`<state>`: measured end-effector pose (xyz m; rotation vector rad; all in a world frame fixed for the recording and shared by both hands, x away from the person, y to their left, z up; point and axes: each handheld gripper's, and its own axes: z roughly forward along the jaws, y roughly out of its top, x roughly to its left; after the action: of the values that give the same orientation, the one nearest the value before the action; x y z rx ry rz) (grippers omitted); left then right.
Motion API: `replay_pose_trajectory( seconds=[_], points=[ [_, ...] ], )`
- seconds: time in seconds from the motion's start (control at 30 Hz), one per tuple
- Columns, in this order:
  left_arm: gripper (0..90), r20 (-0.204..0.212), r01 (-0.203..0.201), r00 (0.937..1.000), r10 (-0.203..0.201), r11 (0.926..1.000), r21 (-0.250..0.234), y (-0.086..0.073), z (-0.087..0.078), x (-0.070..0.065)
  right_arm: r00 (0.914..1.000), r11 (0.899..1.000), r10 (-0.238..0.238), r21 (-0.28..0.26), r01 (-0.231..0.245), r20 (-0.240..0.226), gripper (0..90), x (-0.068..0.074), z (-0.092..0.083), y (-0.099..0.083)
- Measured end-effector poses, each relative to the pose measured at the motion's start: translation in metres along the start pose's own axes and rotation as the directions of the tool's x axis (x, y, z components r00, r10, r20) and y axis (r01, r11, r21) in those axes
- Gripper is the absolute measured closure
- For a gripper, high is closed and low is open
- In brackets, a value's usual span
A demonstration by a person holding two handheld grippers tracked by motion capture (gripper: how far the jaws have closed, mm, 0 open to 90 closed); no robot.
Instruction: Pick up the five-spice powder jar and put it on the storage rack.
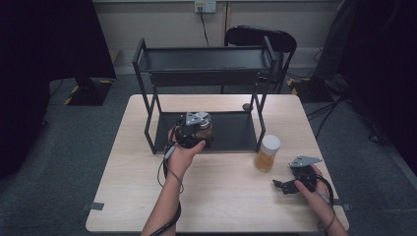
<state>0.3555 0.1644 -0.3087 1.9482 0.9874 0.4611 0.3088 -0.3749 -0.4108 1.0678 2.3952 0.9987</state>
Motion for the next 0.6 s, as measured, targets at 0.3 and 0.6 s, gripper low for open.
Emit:
replay_pose_trajectory(
  seconds=[0.3,0.6],
  points=[
    [31.2,-0.006,0.007,1.0000,-0.007,0.9999,-0.013,0.013,-0.007,0.005,1.0000,1.000,0.000,0.000,0.000,0.000,0.0,0.000,0.000,0.000],
    [31.2,-0.027,-0.004,0.9996,0.004,0.9999,-0.015,0.031,-0.020,0.006,1.0000,1.000,0.000,0.000,0.000,0.000,0.0,0.000,0.000,0.000]
  ],
)
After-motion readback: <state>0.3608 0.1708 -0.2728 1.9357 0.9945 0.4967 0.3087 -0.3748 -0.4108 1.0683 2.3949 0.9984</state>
